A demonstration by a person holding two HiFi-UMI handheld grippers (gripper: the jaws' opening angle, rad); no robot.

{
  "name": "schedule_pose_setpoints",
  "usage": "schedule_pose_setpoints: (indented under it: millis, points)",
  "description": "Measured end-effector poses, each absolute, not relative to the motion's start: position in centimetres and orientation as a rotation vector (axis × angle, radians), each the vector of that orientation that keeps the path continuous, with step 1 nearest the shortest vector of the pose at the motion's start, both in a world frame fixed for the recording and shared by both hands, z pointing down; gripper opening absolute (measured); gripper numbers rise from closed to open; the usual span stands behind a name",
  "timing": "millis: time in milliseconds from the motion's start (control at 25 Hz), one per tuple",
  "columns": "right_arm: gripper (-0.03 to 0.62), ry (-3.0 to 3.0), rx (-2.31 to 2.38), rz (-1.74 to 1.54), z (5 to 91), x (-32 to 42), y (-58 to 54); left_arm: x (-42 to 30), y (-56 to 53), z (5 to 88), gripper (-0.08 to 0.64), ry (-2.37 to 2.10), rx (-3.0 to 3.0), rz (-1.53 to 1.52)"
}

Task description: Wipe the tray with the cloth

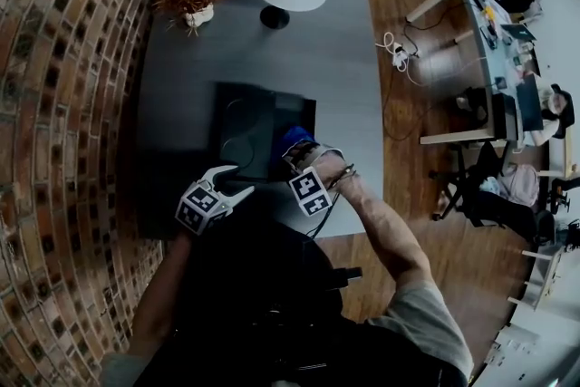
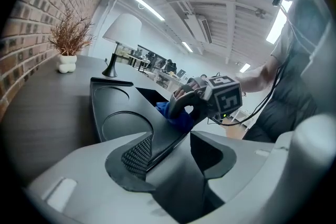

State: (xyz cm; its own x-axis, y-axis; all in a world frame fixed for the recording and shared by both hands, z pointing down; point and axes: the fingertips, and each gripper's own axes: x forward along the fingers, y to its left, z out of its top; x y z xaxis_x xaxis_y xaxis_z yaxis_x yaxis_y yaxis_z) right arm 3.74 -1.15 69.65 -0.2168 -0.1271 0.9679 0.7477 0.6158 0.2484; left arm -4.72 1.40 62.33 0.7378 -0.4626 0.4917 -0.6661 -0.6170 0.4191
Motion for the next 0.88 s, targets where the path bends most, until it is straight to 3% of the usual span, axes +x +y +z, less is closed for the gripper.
schedule_pose_setpoints:
  millis: [80, 280, 360, 880]
  points:
    - [0.175, -1.671, -0.439, -0.754, 68.6, 3.8, -2.9, -4.7, 1.4, 62.3, 0.215, -0.852, 2.342, 0.451]
    - [0.176, -1.594, 0.339, -0.57, 66.6, 3.1, -16.9, -4.8, 1.3, 62.3, 0.215, -0.857, 2.341, 0.447]
    - [0.176, -1.514, 0.404, -0.565, 67.7, 2.8, -19.1, -4.6, 1.3, 62.3, 0.215, -0.861, 2.34, 0.446]
    - [0.175, -1.601, -0.42, -0.277, 70.0, 3.9, -1.3, -4.7, 1.5, 62.3, 0.213, -0.858, 2.346, 0.445]
